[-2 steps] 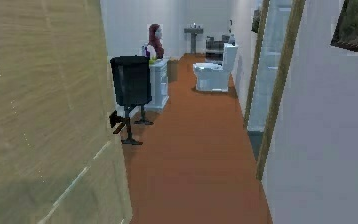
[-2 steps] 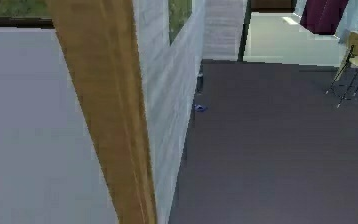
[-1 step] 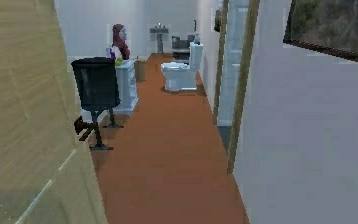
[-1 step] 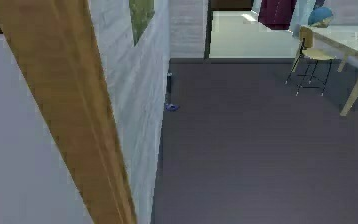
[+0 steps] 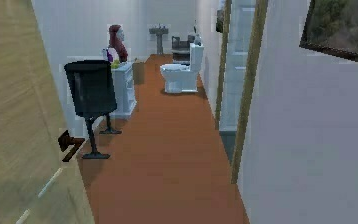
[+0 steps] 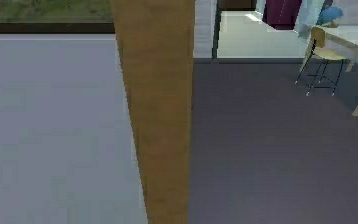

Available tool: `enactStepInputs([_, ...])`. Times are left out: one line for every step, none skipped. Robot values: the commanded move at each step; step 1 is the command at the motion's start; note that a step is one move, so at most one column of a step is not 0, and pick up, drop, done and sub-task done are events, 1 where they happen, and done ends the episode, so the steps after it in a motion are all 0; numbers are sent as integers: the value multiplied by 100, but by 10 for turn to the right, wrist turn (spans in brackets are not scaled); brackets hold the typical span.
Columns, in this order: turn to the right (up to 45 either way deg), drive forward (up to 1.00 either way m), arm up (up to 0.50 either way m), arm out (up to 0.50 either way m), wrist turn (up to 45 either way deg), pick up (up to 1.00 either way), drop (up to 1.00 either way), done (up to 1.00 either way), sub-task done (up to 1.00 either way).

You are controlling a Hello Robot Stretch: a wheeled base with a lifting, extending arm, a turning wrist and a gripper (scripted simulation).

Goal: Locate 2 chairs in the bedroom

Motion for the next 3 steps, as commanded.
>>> enactStepInputs([30,0,0,0,0,0,0,0,0])
enactStepInputs([0,100,0,0,0,0,0,0,0])
enactStepInputs([30,0,0,0,0,0,0,0,0])
